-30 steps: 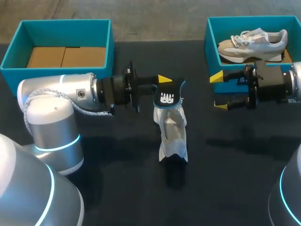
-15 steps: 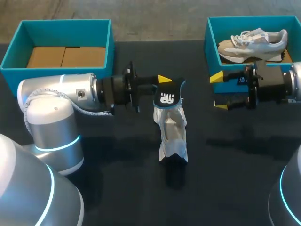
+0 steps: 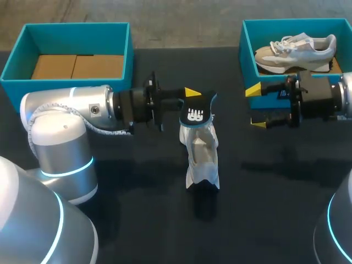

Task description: Take the shoe out of the shoebox, open the shoe tongue, remove and reinsert the insole, then place the shoe into the shoebox

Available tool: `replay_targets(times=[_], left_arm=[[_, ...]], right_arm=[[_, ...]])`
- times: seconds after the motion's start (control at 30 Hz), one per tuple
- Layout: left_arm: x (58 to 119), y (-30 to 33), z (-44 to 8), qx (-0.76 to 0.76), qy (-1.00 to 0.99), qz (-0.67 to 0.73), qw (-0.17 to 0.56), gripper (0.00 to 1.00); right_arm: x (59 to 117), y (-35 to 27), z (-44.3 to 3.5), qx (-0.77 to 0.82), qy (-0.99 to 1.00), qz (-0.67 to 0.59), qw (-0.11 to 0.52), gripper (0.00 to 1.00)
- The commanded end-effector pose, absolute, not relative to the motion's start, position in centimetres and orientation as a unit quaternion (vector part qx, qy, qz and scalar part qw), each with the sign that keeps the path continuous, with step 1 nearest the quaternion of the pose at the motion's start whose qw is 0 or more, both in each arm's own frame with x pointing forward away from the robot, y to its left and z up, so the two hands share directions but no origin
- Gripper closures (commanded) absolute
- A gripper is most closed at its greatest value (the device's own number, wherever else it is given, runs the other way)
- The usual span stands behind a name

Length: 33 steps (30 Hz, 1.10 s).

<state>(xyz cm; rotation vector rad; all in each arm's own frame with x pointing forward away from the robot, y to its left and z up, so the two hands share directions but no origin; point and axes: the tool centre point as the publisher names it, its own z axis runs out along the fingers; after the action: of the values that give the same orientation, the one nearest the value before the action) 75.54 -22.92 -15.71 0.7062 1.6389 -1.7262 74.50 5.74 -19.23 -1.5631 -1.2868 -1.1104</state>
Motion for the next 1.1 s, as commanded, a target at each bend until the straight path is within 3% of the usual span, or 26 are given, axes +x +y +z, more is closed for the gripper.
replay_targets(times=[0.03, 0.27, 0.77, 1.1], left_arm=[[75.5, -23.0, -15.7, 0.270, 0.625, -0.657, 0.323, 1.00], [75.2, -22.9, -15.5, 0.263, 0.627, -0.661, 0.317, 1.00], [73.0, -21.5, -15.5, 0.178, 0.638, -0.702, 0.260, 1.00], [72.2, -21.5, -16.9, 0.191, 0.639, -0.712, 0.220, 1.00]], right_arm=[[74.5, 5.8, -19.2, -0.620, -0.510, -0.438, 0.404, 0.00], [74.1, 6.2, -19.5, -0.606, -0.526, -0.440, 0.403, 0.00], [72.1, 5.5, -22.2, -0.553, -0.627, -0.482, 0.263, 0.00], [72.1, 5.5, -22.2, -0.553, -0.627, -0.482, 0.263, 0.00]])
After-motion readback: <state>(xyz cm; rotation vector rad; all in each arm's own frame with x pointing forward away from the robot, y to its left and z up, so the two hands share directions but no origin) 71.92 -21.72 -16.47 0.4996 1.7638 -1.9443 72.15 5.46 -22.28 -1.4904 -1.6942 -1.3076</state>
